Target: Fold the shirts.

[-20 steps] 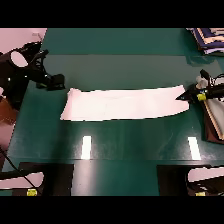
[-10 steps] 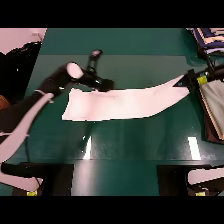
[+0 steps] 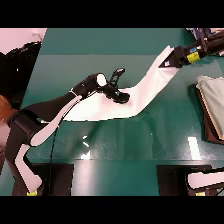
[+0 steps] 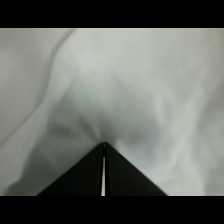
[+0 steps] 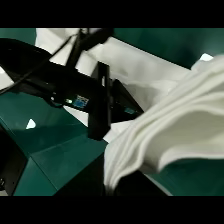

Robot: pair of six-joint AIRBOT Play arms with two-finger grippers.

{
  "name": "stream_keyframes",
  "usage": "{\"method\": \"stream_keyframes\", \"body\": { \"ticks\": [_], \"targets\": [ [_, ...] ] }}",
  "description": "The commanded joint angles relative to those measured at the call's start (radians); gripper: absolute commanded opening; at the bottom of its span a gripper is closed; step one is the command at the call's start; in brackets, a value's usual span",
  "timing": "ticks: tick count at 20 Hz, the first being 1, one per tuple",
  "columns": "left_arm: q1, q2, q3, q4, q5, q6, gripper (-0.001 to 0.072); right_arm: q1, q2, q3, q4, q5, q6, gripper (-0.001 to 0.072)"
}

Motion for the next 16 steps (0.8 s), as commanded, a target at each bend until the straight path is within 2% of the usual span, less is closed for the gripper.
{"method": "stream_keyframes", "body": {
  "ticks": [1, 7, 12, 16],
  "targets": [
    [-0.005, -0.021, 0.013, 0.002, -0.037, 0.002, 0.0023, 0.083, 0.003, 0.080, -0.002, -0.025, 0.016, 0.0016],
    [0.105, 0.027, 0.101, 0.013, -0.174, 0.003, 0.0023, 0.198, 0.003, 0.070, -0.001, -0.096, -0.007, 0.0016],
    [0.340, 0.148, 0.190, 0.056, -0.305, 0.021, 0.0023, 0.361, -0.003, 0.020, 0.000, -0.272, -0.061, 0.0017],
    [0.525, 0.283, 0.206, 0.107, -0.348, 0.021, 0.0023, 0.566, -0.137, 0.076, 0.006, -0.413, -0.114, 0.0018]
  ]
}}
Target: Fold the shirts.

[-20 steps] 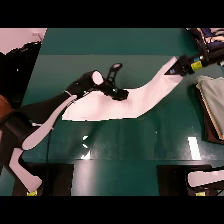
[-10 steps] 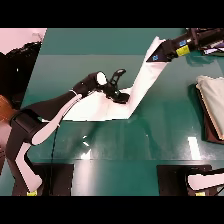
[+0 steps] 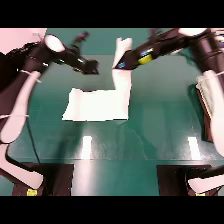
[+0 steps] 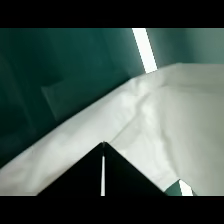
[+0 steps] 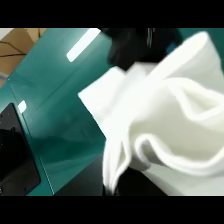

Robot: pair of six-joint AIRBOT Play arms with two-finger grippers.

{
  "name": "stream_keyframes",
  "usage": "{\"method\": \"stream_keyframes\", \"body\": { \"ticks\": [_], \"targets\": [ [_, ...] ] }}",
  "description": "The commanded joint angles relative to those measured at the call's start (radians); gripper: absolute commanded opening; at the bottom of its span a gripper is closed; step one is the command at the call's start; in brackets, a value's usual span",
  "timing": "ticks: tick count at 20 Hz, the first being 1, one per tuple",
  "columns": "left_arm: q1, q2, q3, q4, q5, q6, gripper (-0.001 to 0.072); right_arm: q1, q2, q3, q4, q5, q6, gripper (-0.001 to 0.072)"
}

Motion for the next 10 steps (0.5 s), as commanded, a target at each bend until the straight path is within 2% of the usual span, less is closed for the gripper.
{"method": "stream_keyframes", "body": {
  "ticks": [1, 3, 4, 6, 10],
  "targets": [
    [0.158, 0.113, 0.018, 0.042, -0.064, 0.003, 0.0023, 0.172, -0.125, 0.063, 0.016, -0.126, -0.064, 0.0044],
    [0.223, 0.164, 0.018, 0.042, -0.092, 0.003, 0.0023, 0.240, -0.207, 0.109, 0.054, -0.151, -0.098, 0.0438],
    [0.249, 0.185, 0.018, 0.043, -0.109, 0.003, 0.0023, 0.260, -0.225, 0.105, 0.046, -0.166, -0.098, 0.0538],
    [0.281, 0.210, 0.018, 0.043, -0.138, 0.003, 0.0023, 0.253, -0.210, 0.042, 0.040, -0.171, -0.097, 0.0530],
    [0.285, 0.220, 0.018, 0.045, -0.184, 0.018, 0.0023, 0.103, -0.104, -0.148, 0.040, -0.073, -0.080, 0.0448]
  ]
}}
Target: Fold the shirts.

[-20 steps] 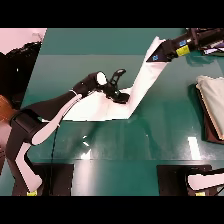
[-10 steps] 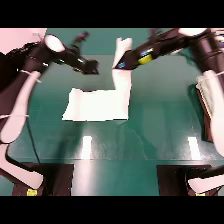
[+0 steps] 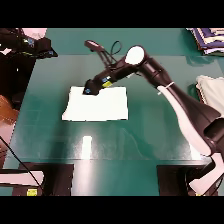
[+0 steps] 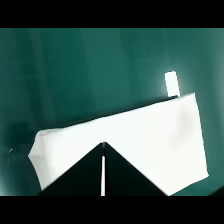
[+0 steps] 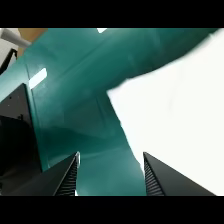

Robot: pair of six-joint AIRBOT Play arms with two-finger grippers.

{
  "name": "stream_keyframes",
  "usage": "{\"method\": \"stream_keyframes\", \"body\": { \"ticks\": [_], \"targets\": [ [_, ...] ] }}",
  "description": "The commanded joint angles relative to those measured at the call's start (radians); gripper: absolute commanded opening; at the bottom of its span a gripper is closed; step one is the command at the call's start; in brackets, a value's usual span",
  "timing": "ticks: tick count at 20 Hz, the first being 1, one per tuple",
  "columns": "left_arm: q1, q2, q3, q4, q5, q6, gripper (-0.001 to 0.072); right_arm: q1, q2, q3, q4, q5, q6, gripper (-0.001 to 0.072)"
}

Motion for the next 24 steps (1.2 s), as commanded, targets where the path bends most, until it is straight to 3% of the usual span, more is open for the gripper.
{"method": "stream_keyframes", "body": {
  "ticks": [1, 4, 7, 9, 13, 18, 19, 21, 22, 24],
  "targets": [
    [0.019, 0.018, 0.000, 0.000, -0.047, 0.008, 0.0023, -0.119, 0.078, -0.171, 0.002, 0.070, 0.006, 0.0448],
    [0.010, 0.018, 0.000, -0.003, -0.052, 0.008, 0.0023, -0.287, 0.196, -0.431, 0.002, 0.046, 0.026, 0.0447],
    [-0.013, 0.017, 0.000, -0.002, -0.048, 0.009, 0.0023, -0.427, 0.283, -0.687, 0.008, -0.082, 0.073, 0.0453],
    [-0.037, 0.017, 0.000, -0.002, -0.034, 0.009, 0.0023, -0.484, 0.289, -0.798, 0.021, -0.132, 0.073, 0.0689],
    [-0.083, 0.017, 0.000, 0.002, 0.001, 0.009, 0.0023, -0.477, 0.174, -0.824, 0.125, -0.135, 0.071, 0.0692],
    [-0.108, 0.017, 0.000, 0.008, -0.002, 0.009, 0.0023, -0.336, -0.017, -0.642, 0.241, -0.130, 0.061, 0.0631],
    [-0.108, 0.017, 0.000, 0.008, -0.006, 0.009, 0.0023, -0.304, -0.047, -0.600, 0.262, -0.130, 0.061, 0.0566],
    [-0.108, 0.016, 0.000, 0.008, -0.012, 0.009, 0.0023, -0.249, -0.092, -0.525, 0.276, -0.124, 0.062, 0.0549],
    [-0.108, 0.016, 0.000, 0.009, -0.012, 0.009, 0.0023, -0.226, -0.107, -0.496, 0.275, -0.125, 0.061, 0.0468],
    [-0.108, 0.016, 0.000, 0.008, -0.013, 0.009, 0.0023, -0.194, -0.115, -0.456, 0.258, -0.137, 0.052, 0.0077]
  ]
}}
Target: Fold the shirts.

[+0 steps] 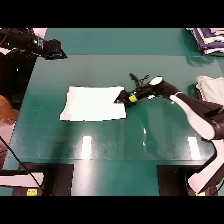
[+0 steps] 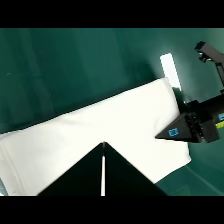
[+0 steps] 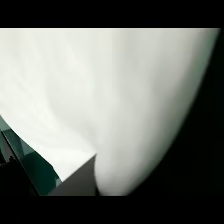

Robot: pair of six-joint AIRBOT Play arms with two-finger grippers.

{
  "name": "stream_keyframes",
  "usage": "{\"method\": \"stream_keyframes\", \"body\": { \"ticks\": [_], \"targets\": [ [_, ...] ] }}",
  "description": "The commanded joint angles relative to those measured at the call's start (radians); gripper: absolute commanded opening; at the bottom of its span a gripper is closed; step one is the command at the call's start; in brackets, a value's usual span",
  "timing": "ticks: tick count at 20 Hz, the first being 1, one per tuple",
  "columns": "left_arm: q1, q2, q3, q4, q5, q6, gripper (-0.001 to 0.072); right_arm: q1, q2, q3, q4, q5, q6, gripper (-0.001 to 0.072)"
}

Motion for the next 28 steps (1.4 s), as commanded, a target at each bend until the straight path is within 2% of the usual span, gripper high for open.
{"method": "stream_keyframes", "body": {
  "ticks": [1, 4, 6, 9, 11, 17, 20, 24, 28],
  "targets": [
    [-0.002, 0.000, 0.000, 0.001, -0.006, -0.001, 0.0023, 0.062, -0.032, 0.092, 0.006, 0.001, -0.027, 0.0017],
    [-0.008, 0.000, 0.000, 0.005, -0.028, -0.001, 0.0023, 0.029, 0.014, 0.140, -0.153, 0.006, -0.018, 0.0016],
    [-0.037, 0.000, 0.000, 0.023, -0.040, -0.001, 0.0022, -0.047, 0.086, 0.160, -0.295, 0.021, 0.037, 0.0016],
    [-0.104, 0.000, 0.000, 0.025, -0.019, 0.000, 0.0022, -0.240, 0.212, 0.183, -0.473, 0.067, 0.054, 0.0016],
    [-0.150, 0.000, 0.000, 0.025, 0.006, 0.000, 0.0023, -0.398, 0.286, 0.183, -0.531, 0.070, 0.058, 0.0016],
    [-0.255, 0.000, 0.000, 0.025, 0.082, 0.000, 0.0023, -0.861, 0.377, 0.183, -0.530, 0.002, 0.058, 0.0016],
    [-0.281, 0.000, 0.000, 0.025, 0.133, -0.001, 0.0023, -1.015, 0.376, 0.183, -0.447, -0.032, 0.058, 0.0016],
    [-0.280, -0.003, 0.000, 0.026, 0.175, -0.001, 0.0023, -1.118, 0.376, 0.192, -0.273, -0.093, 0.056, 0.0016],
    [-0.280, -0.007, 0.000, 0.027, 0.193, -0.001, 0.0023, -1.124, 0.375, 0.340, -0.270, -0.086, 0.053, 0.0016]
  ]
}}
